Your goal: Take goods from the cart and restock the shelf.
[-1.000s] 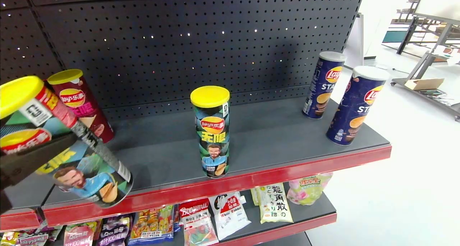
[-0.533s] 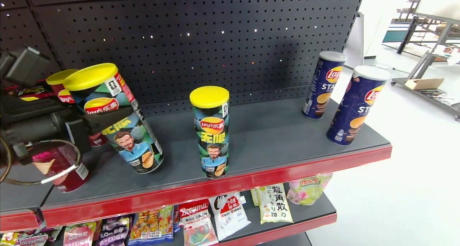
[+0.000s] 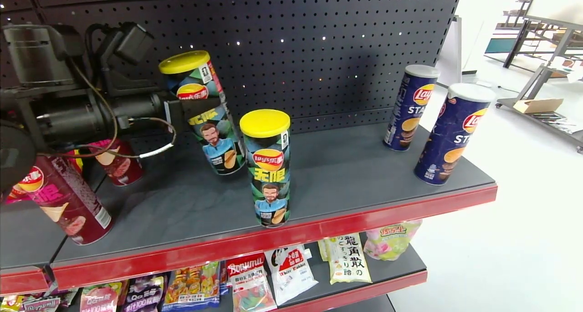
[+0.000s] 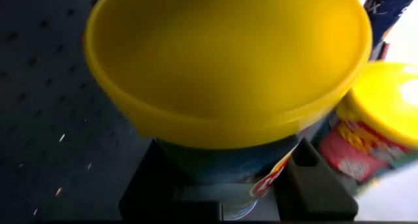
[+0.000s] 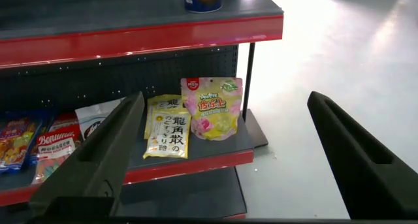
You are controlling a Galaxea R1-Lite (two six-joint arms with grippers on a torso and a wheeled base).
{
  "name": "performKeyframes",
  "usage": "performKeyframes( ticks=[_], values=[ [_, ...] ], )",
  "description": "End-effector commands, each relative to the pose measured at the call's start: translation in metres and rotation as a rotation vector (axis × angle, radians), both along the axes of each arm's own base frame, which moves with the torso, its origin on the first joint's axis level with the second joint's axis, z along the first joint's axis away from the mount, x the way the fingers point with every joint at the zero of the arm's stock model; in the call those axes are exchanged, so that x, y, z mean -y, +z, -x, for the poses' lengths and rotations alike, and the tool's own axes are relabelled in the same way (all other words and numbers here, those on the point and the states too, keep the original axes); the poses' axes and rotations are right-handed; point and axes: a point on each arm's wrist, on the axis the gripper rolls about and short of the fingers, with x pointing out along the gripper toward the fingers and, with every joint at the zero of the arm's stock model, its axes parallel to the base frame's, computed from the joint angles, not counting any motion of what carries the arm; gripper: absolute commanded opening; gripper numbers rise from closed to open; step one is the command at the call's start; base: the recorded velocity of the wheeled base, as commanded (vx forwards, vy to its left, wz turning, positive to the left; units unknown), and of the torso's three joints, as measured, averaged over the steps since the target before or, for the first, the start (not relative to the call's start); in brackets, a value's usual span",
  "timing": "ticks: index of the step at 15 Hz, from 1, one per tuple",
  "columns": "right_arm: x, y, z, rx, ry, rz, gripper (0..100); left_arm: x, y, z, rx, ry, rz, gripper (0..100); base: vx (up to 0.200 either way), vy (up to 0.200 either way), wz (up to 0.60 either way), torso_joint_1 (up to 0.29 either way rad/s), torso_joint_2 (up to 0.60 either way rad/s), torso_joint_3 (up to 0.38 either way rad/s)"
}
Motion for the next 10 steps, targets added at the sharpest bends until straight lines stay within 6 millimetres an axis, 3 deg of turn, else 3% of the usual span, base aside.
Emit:
performKeyframes(
  ticks=[1,6,10],
  values=[
    [0.0,0.0,0.0,-0.001,0.001,0.0,100,0.014,-0.018,-0.038,-0.034,-0.062,-0.013,0,0.0,0.0,0.0,0.0,0.0,0.0],
    [0.0,0.0,0.0,-0.001,0.001,0.0,100,0.023,-0.035,-0.074,-0.006,-0.102,-0.065,0,0.0,0.0,0.0,0.0,0.0,0.0],
    [0.0,0.0,0.0,-0.001,0.001,0.0,100,0.036,-0.042,-0.081,-0.009,-0.135,-0.069,0,0.0,0.0,0.0,0.0,0.0,0.0]
  ],
)
